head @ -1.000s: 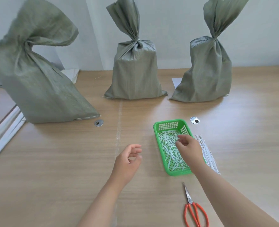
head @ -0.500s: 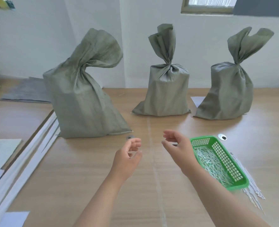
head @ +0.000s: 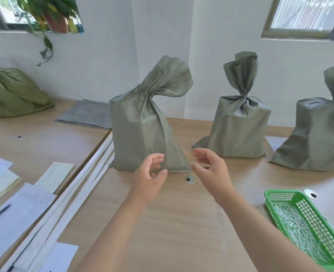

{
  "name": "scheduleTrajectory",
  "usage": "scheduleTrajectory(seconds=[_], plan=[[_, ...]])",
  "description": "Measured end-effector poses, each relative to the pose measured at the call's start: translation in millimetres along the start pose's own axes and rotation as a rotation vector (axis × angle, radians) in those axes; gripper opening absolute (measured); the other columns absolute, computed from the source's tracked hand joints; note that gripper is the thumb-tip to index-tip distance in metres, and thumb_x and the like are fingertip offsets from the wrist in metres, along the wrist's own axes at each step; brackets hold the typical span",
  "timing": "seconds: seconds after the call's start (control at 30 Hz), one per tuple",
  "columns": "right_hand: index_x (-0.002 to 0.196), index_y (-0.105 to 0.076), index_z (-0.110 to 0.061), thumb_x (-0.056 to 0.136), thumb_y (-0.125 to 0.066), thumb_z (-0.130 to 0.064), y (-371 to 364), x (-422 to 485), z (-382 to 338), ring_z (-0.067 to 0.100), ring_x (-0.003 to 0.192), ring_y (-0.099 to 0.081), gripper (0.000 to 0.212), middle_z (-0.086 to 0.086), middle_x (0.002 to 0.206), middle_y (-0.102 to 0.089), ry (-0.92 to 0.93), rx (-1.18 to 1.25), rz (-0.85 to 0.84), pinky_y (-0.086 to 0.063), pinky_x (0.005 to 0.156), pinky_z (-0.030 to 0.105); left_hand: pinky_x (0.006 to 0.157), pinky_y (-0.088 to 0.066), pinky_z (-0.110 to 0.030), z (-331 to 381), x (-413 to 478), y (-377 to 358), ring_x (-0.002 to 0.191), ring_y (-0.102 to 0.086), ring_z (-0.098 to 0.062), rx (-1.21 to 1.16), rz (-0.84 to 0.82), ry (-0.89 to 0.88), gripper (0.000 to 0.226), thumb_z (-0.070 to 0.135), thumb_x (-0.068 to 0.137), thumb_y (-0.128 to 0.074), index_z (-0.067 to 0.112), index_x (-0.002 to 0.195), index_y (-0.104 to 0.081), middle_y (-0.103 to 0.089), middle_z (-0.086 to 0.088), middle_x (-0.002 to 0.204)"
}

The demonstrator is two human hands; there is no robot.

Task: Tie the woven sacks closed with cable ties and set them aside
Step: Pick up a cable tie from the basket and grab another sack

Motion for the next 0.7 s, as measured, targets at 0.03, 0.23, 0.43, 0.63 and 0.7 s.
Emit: scheduleTrajectory(seconds=[0.03, 0.23, 0.43, 0.63, 0.7], plan=[[0.114, -0.067, -0.028, 0.084, -0.07, -0.01, -4.3, 5.1, -5.0, 0.002, 0.104, -0.061, 0.035, -0.019, 0.108, -0.067, 0.004, -0.002, -0.011, -0.051, 0.078, 0.017, 0.092, -0.049, -0.029, 1.3, 4.8, 7.2, 0.11, -0.06, 0.0, 0.022, 0.012, -0.006, 0.041, 0.012, 0.088, -0.067, 0.038, 0.118, -0.058, -0.064, 0.022, 0.119], [0.12, -0.064, -0.028, 0.084, -0.07, -0.017, -37.9, 56.3, -34.0, 0.003, 0.104, -0.061, 0.038, -0.018, 0.11, -0.066, 0.016, 0.001, 0.014, -0.048, 0.089, 0.024, 0.093, -0.045, -0.024, 11.3, 65.2, 58.1, 0.113, -0.057, 0.001, 0.094, 0.032, -0.088, 0.041, 0.016, 0.089, -0.067, 0.036, 0.123, -0.056, -0.062, 0.021, 0.122], [0.125, -0.062, -0.025, 0.085, -0.07, -0.02, -88.8, 134.6, -57.9, 0.008, 0.105, -0.061, 0.041, -0.012, 0.115, -0.065, -0.013, -0.005, 0.05, -0.048, 0.091, 0.026, 0.102, -0.042, -0.027, 15.0, 164.3, 103.1, 0.122, -0.054, -0.003, 0.132, 0.027, -0.118, 0.043, 0.019, 0.087, -0.066, 0.032, 0.127, -0.056, -0.061, 0.016, 0.126], [0.127, -0.06, -0.024, 0.086, -0.068, -0.027, -143.9, 207.4, -45.5, 0.013, 0.113, -0.06, 0.042, -0.006, 0.12, -0.064, -0.089, -0.095, 0.048, -0.05, 0.101, 0.037, 0.105, -0.036, -0.027, 7.8, 260.3, 131.3, 0.131, -0.047, -0.004, 0.195, 0.019, -0.14, 0.05, 0.021, 0.086, -0.065, 0.031, 0.134, -0.052, -0.055, 0.012, 0.138], [0.132, -0.059, -0.02, 0.088, -0.066, -0.028, -155.5, 227.7, -38.8, 0.015, 0.118, -0.058, 0.045, -0.003, 0.126, -0.062, -0.114, -0.144, 0.063, -0.047, 0.105, 0.041, 0.104, -0.036, -0.027, 5.6, 287.2, 134.7, 0.133, -0.046, -0.009, 0.253, -0.006, -0.141, 0.055, 0.023, 0.087, -0.064, 0.029, 0.14, -0.048, -0.052, 0.01, 0.143]])
Point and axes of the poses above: each hand's wrist, its own x-axis towards the middle knuckle, its own y-axis out of the back of the hand, z = x × y, the point moved 1 cm from there along x, towards the middle knuckle
